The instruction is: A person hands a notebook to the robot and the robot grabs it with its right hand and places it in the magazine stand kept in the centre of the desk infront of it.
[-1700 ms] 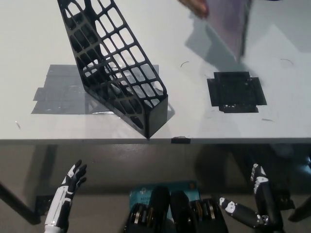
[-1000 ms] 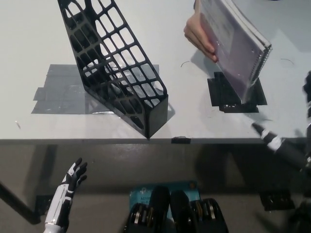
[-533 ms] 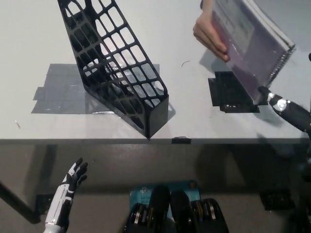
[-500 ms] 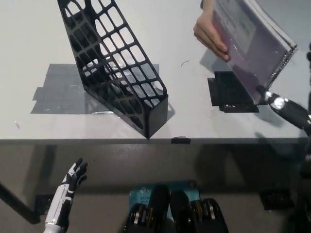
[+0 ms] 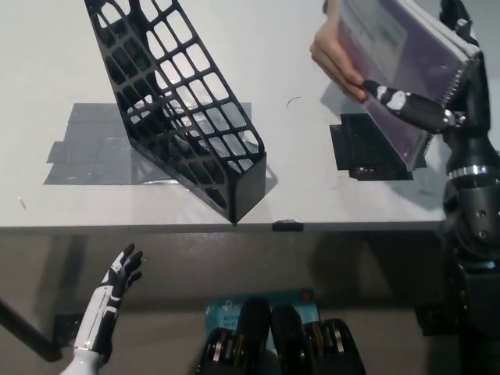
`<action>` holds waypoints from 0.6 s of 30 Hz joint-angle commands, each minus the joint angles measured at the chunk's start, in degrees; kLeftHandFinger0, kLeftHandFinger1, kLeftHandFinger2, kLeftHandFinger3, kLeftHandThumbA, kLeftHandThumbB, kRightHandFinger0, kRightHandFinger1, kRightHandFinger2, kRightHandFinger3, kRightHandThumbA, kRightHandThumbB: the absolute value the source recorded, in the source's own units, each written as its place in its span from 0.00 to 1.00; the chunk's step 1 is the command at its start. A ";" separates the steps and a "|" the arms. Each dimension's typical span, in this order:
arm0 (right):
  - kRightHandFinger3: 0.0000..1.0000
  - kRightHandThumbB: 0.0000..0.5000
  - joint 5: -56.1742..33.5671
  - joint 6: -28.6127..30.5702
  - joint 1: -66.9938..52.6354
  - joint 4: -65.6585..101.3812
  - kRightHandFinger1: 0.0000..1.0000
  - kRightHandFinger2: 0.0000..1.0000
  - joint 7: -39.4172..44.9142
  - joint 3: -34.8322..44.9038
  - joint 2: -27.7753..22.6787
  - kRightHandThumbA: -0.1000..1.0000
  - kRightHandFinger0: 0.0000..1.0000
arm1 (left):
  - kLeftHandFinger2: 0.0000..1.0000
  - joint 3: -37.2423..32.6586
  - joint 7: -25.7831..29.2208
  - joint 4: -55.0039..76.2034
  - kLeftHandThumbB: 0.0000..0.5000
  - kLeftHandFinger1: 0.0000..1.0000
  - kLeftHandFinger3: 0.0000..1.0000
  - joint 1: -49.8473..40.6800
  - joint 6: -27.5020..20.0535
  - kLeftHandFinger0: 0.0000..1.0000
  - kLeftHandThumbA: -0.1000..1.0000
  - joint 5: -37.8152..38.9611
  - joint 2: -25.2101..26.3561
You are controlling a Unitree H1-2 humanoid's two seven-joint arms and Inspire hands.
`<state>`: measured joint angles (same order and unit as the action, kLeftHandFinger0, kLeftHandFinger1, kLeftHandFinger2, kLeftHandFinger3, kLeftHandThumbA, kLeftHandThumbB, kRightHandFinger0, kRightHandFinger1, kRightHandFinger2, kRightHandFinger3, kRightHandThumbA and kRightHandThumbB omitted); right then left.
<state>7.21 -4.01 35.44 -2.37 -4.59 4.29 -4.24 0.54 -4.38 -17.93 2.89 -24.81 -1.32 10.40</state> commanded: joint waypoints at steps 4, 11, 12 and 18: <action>1.00 0.65 -3.12 1.93 7.42 -8.12 1.00 1.00 1.06 0.27 -0.15 1.00 1.00 | 1.00 0.19 -0.41 0.83 1.00 1.00 1.00 0.67 -2.12 0.99 1.00 0.08 1.14; 0.90 0.44 -5.10 3.25 8.94 -12.89 0.77 0.88 0.78 1.71 -0.33 0.92 0.69 | 1.00 0.18 -0.50 0.93 1.00 1.00 1.00 0.53 -2.12 0.99 1.00 0.17 1.21; 0.86 0.42 -5.13 3.33 8.97 -12.98 0.72 0.84 0.78 1.72 -0.34 0.92 0.65 | 1.00 0.18 -0.51 0.93 1.00 1.00 1.00 0.53 -2.12 0.99 1.00 0.17 1.21; 0.02 0.01 -1.40 -2.91 8.23 -11.54 0.00 0.07 -0.59 -0.35 0.14 0.95 0.00 | 1.00 0.25 -0.37 0.84 1.00 1.00 1.00 0.23 -2.12 0.99 1.00 0.20 1.15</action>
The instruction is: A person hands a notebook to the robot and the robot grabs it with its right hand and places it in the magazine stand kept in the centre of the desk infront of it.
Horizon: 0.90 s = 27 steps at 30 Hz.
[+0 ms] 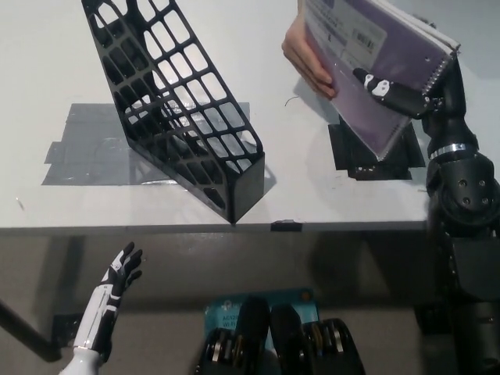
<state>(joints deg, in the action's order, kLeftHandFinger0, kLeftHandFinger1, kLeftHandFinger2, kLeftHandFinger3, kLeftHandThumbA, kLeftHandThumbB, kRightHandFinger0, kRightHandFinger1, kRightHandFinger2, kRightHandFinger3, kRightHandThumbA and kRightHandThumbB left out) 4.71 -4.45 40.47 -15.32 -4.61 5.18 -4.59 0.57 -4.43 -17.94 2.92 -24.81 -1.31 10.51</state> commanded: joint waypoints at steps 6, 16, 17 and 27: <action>0.03 0.00 0.49 -1.14 2.78 1.45 0.00 0.13 -1.15 -1.07 1.07 0.94 0.00 | 1.00 0.40 -0.22 0.92 1.00 1.00 1.00 0.05 -2.12 0.99 1.00 0.32 0.96; 0.00 0.00 -2.84 -0.55 2.13 3.14 0.00 0.09 -0.70 0.78 2.49 0.93 0.00 | 1.00 0.21 -0.21 0.74 1.00 1.00 1.00 0.55 -2.12 1.00 1.00 -0.35 1.33; 0.00 0.04 -3.41 -0.89 2.13 3.85 0.00 0.08 -0.67 1.12 2.78 0.94 0.00 | 1.00 0.20 -0.27 0.62 1.00 1.00 1.00 0.58 -2.12 1.00 1.00 -0.23 1.34; 0.00 0.10 -18.24 -9.99 0.67 21.04 0.00 0.00 1.13 7.52 7.67 0.89 0.00 | 1.00 -0.54 -0.25 0.31 1.00 1.00 1.00 0.15 -2.12 0.99 1.00 -0.71 0.99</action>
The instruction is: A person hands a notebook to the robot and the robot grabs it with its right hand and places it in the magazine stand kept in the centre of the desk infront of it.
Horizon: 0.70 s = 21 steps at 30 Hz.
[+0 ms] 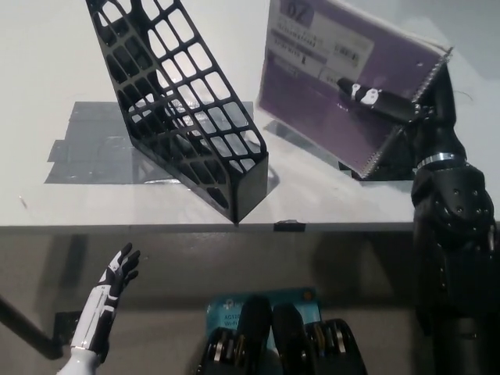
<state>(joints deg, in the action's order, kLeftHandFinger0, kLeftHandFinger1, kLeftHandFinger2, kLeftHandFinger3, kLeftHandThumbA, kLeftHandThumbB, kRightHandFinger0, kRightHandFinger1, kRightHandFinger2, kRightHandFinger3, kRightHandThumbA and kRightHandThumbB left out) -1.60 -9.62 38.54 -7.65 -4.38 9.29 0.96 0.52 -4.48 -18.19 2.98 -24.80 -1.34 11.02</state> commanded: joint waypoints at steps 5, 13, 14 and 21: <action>0.00 0.07 -14.28 -7.39 3.65 20.09 0.00 0.00 -1.22 5.39 3.41 0.90 0.00 | 1.00 -0.64 -0.21 0.30 1.00 1.00 1.00 0.15 -2.13 0.99 1.00 -0.76 0.45; 0.00 0.02 -13.16 -10.61 7.61 28.60 0.00 0.00 -6.28 7.45 5.13 0.90 0.00 | 1.00 -0.48 -0.32 0.36 1.00 1.00 1.00 0.11 -2.13 0.99 1.00 -0.36 0.62; 0.00 0.02 -13.28 -10.99 8.17 29.18 0.00 0.00 -6.71 7.62 5.30 0.90 0.00 | 1.00 -0.47 -0.32 0.40 1.00 1.00 1.00 0.16 -2.13 0.99 1.00 -0.38 0.66; 0.00 0.00 -9.85 -11.25 10.96 31.60 0.00 0.00 -9.11 5.94 7.30 0.86 0.00 | 1.00 -0.42 -0.22 0.53 1.00 1.00 1.00 0.15 -2.13 0.99 1.00 -0.61 0.77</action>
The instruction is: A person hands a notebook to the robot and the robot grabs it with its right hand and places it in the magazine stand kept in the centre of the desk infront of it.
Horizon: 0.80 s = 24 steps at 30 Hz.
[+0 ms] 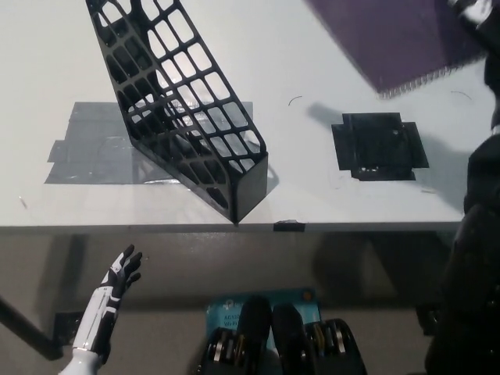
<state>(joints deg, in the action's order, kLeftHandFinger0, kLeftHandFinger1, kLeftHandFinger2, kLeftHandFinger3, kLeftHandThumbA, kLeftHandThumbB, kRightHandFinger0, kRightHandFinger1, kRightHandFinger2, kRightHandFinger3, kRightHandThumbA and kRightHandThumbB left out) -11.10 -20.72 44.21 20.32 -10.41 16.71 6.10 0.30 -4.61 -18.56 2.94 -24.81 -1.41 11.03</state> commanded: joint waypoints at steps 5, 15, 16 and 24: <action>0.00 0.00 1.61 0.56 6.69 3.08 0.00 0.00 -5.14 -3.62 5.86 0.78 0.05 | 1.00 -0.32 0.08 1.27 1.00 1.00 1.00 0.32 -2.12 0.99 1.00 -1.06 0.79; 0.00 0.00 7.58 8.03 6.65 -6.35 0.00 0.00 -7.52 -8.86 10.21 0.76 0.00 | 1.00 -0.47 0.27 1.12 1.00 1.00 1.00 0.68 -2.12 0.99 1.00 -1.72 0.93; 0.00 0.00 8.16 8.29 6.64 -7.01 0.00 0.00 -7.81 -9.19 10.29 0.76 0.00 | 1.00 -0.45 0.20 1.13 1.00 1.00 1.00 0.67 -2.12 0.99 1.00 -1.62 0.91; 0.00 0.00 10.02 12.36 7.35 -13.61 0.00 0.00 -10.52 -10.44 13.36 0.73 0.00 | 1.00 -0.32 0.22 0.95 1.00 1.00 1.00 1.11 -2.12 0.99 1.00 -1.72 0.91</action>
<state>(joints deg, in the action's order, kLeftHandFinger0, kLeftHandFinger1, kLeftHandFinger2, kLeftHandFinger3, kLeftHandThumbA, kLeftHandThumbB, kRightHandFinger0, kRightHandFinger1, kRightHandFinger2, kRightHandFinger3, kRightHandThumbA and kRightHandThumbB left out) -3.10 -17.27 45.93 7.36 -18.62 7.94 16.94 0.21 -4.62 -18.53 3.12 -24.82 -2.68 11.09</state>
